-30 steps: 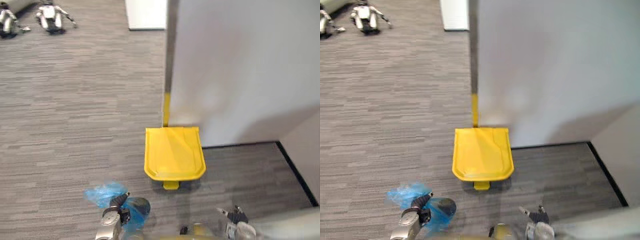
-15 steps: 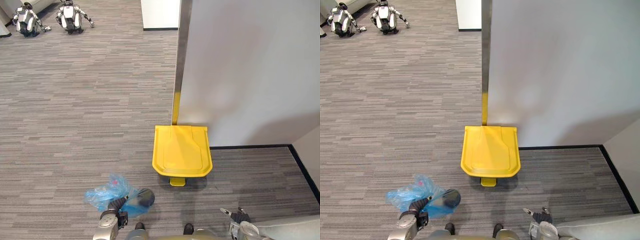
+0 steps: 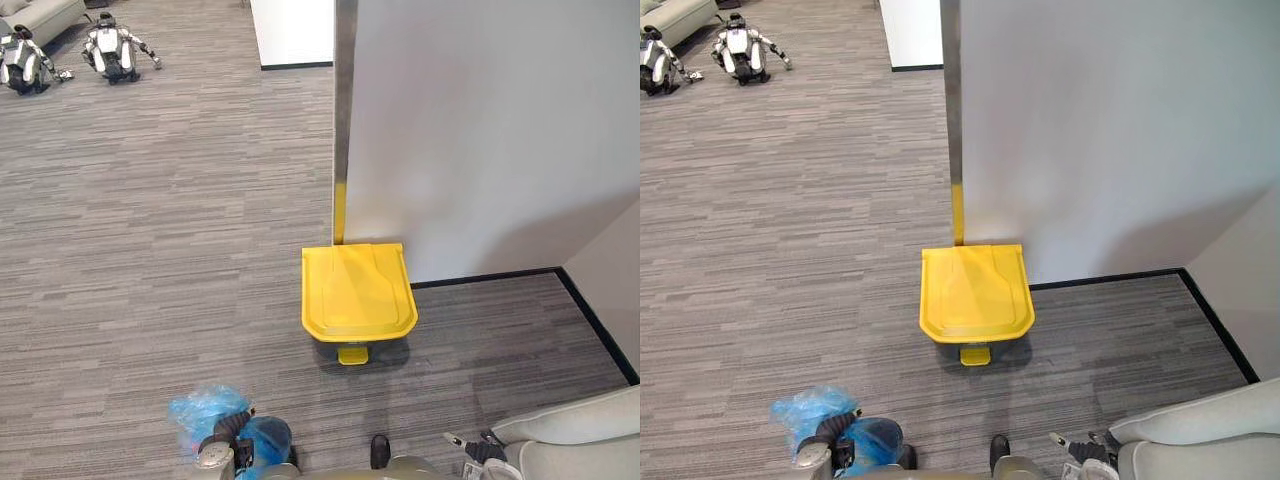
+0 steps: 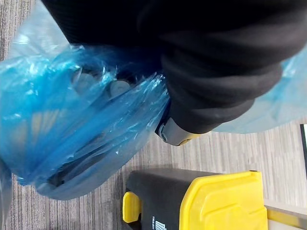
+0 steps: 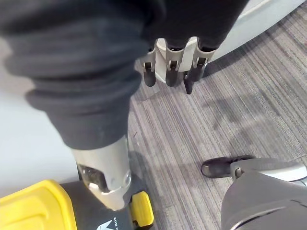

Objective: Gather rubbish on tea table into small bin, then transfer packed bag to large trash can.

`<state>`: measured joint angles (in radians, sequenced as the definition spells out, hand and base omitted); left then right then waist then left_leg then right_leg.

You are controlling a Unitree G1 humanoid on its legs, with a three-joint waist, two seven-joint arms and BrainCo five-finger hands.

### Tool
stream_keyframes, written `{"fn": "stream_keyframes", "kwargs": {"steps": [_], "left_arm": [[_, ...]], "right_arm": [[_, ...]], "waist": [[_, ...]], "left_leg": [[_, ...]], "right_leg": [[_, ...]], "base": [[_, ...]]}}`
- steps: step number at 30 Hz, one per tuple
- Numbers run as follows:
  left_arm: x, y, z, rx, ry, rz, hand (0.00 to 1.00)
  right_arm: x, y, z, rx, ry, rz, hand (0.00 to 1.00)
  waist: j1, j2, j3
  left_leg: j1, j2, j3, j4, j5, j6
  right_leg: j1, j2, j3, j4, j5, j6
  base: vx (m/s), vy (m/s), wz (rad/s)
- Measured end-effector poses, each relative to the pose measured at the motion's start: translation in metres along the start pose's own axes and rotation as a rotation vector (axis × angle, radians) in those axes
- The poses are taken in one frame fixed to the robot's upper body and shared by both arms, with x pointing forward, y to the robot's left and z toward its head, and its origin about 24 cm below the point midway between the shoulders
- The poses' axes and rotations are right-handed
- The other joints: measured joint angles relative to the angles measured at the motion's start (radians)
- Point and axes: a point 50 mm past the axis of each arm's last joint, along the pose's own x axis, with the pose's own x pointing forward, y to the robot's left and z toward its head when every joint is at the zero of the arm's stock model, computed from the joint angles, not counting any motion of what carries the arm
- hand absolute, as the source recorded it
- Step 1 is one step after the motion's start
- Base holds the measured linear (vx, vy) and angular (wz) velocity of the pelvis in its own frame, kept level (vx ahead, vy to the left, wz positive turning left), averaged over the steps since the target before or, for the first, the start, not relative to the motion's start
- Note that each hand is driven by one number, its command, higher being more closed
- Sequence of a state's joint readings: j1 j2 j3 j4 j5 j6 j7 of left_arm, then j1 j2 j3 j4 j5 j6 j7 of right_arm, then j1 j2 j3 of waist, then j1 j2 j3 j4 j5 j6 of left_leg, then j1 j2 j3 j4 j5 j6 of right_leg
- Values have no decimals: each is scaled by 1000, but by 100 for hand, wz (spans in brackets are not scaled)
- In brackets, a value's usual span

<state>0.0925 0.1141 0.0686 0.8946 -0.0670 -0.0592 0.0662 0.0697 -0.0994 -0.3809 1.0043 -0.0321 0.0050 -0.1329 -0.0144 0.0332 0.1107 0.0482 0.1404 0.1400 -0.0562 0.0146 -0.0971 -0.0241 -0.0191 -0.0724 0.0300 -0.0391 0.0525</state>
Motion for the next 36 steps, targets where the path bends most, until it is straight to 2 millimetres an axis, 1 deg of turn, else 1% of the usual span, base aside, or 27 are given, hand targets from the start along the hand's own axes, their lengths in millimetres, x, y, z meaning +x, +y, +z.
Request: {"fn": "stream_keyframes", "kwargs": {"steps": [3,4,6,9,12,13,14,15,16,17,18,19,20,21,22,23,24,25,26,27,28,29,30,31,32,34,36], "left_arm": [[0,2,0,4,0,3,100],[0,3,0,7,1,6,100],[0,5,0,9,1,9,100],[2,4,6,10,-18,8,100],[5,4,15,10,-47,7,100],[5,4,20,8,-69,6,100],[5,3,23,7,-85,4,100],[5,4,25,8,-91,5,100],[5,4,26,7,-96,5,100],[5,4,25,7,-93,6,100],[4,5,25,4,-96,9,100],[4,7,25,-2,-95,17,100],[4,11,22,0,-84,28,100],[4,12,22,-2,-84,31,100],[5,15,26,8,-94,36,100],[7,20,34,24,-113,44,100],[8,19,38,30,-123,39,100],[10,15,45,28,-141,31,100],[10,12,50,21,-157,24,100],[11,9,53,15,-165,17,100],[12,1,60,4,-185,-2,100],[12,-2,69,0,-214,-9,100],[12,-2,72,-2,-225,-9,100],[12,-1,75,-9,-242,-4,100],[11,-1,79,-11,-258,-4,100],[11,-2,84,-14,-275,-7,100],[11,-7,85,-23,-276,-19,100]], "right_arm": [[0,1,1,-8,-3,3,0],[0,0,1,-16,-4,3,0],[1,-2,3,-20,-8,-3,0],[4,-3,16,-28,-43,-3,0],[6,-1,28,-48,-74,4,0],[6,1,31,-48,-83,7,0],[6,1,32,-53,-86,8,0],[6,2,32,-54,-86,10,0],[6,2,32,-54,-86,10,0],[5,1,27,-55,-71,8,0],[4,3,25,-54,-69,13,0],[4,6,23,-48,-67,21,0],[1,12,14,-41,-43,36,0],[0,15,13,-38,-40,43,0],[-1,21,13,-32,-45,56,0],[-2,25,17,-22,-66,65,0],[-2,25,20,-19,-79,65,0],[-2,23,26,-12,-102,58,0],[-3,22,30,-6,-119,51,0],[-3,21,34,-3,-135,47,0],[-2,17,47,25,-176,32,0],[-3,16,56,48,-209,20,0],[-3,15,57,54,-216,16,0],[-4,14,56,76,-216,7,0],[-4,14,56,88,-213,2,0],[-3,17,64,93,-231,11,0],[-3,20,68,91,-242,18,0]], "waist": [[0,-2,-1],[0,-4,-3],[2,-2,-6],[3,-2,-7],[4,-2,-7],[4,-5,-4],[4,-6,-2],[4,-14,1],[4,-21,6],[6,-30,14],[3,-26,24],[3,-27,39],[10,-16,64],[12,-20,69],[13,-32,76],[10,-50,85],[9,-55,88],[6,-57,91],[6,-69,89],[7,-74,90],[14,-37,113],[13,-24,121],[15,-23,122],[26,-21,120],[34,-18,118],[32,-17,118],[31,-17,118]], "left_leg": [[7,-4,0,2,-10,1],[12,-6,0,3,-13,-1],[16,-5,7,7,-13,0],[17,-7,27,24,-30,3],[-3,-8,48,108,-91,19],[-10,-15,56,144,-121,27],[-24,-21,57,181,-162,33],[-34,-35,56,216,-189,45],[-37,-45,54,236,-209,57],[-32,-56,45,268,-249,75],[-29,-59,36,307,-282,86],[-13,-58,34,328,-296,93],[25,-43,31,376,-339,102],[33,-36,31,393,-355,102],[45,-35,31,410,-374,104],[57,-36,31,425,-395,105],[60,-37,27,434,-405,102],[59,-41,15,459,-421,88],[69,-57,3,468,-440,69],[77,-59,-1,470,-452,61],[89,-40,-2,469,-452,49],[98,-43,-1,453,-427,35],[112,-52,-2,438,-414,33],[150,-54,-3,410,-392,31],[173,-53,-3,389,-371,30],[172,-52,0,358,-335,21],[174,-48,1,342,-326,19]], "right_leg": [[0,0,16,4,10,5],[2,0,23,6,27,3],[4,1,30,7,29,-2],[3,-1,49,7,28,-2],[2,-14,62,26,22,6],[-5,-21,72,51,-1,15],[-26,-34,77,110,-43,24],[-53,-53,80,183,-84,34],[-65,-67,81,232,-111,44],[-102,-94,76,353,-144,69],[-184,-109,63,552,-125,90],[-248,-116,46,677,-102,111],[-318,-113,11,751,-148,68],[-336,-110,-11,732,-151,58],[-367,-107,-41,682,-145,50],[-398,-103,-78,574,-127,60],[-412,-102,-98,514,-112,57],[-417,-90,-140,441,-85,70],[-391,-81,-160,375,-79,64],[-377,-85,-155,350,-57,36],[-366,-79,-172,371,-79,47],[-368,-87,-174,403,-101,29],[-367,-92,-173,423,-110,14],[-359,-101,-175,462,-143,-18],[-350,-101,-180,478,-168,-28],[-349,-103,-194,469,-167,-43],[-348,-103,-204,464,-163,-49]], "base": [[162,4,-2],[190,2,-7],[224,5,-12],[144,20,-20],[72,66,-21],[27,108,-19],[-5,122,-14],[-17,112,-1],[-12,108,11],[-8,127,14],[-9,131,12],[89,172,2],[123,117,-3],[151,99,-3],[91,31,11],[107,8,18],[194,-21,33],[311,-48,41],[358,-61,42],[464,-49,30],[424,-35,30],[335,-17,29],[282,-36,33],[284,-46,19],[332,-58,14],[234,-57,9],[154,-39,7]]}}
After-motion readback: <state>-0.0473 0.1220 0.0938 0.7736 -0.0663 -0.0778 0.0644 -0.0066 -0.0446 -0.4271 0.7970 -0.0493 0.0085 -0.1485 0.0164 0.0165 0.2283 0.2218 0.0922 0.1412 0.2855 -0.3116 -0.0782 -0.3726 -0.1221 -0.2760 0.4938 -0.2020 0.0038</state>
